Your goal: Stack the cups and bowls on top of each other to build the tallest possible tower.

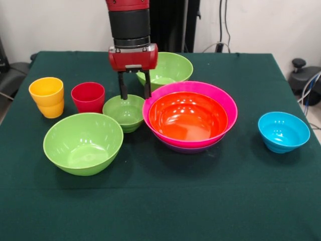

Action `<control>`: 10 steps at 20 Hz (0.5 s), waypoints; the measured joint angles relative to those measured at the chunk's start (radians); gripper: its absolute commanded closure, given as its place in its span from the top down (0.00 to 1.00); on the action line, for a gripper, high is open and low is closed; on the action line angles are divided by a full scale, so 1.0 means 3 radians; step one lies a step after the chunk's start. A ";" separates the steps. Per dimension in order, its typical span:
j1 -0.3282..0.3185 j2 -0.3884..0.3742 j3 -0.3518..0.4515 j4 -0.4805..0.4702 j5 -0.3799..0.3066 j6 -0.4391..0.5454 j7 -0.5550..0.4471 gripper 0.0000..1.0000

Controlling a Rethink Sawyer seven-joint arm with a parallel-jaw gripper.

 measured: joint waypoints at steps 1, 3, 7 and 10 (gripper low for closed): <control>-0.0031 -0.0005 0.0035 0.0000 0.0000 0.0047 0.0000 1.00; -0.0165 -0.0044 0.0186 0.0000 -0.0030 0.0262 -0.0036 1.00; -0.0334 -0.0149 0.0391 0.0001 -0.0155 0.0541 -0.0153 1.00; -0.0419 -0.0192 0.0520 0.0001 -0.0245 0.0650 -0.0265 1.00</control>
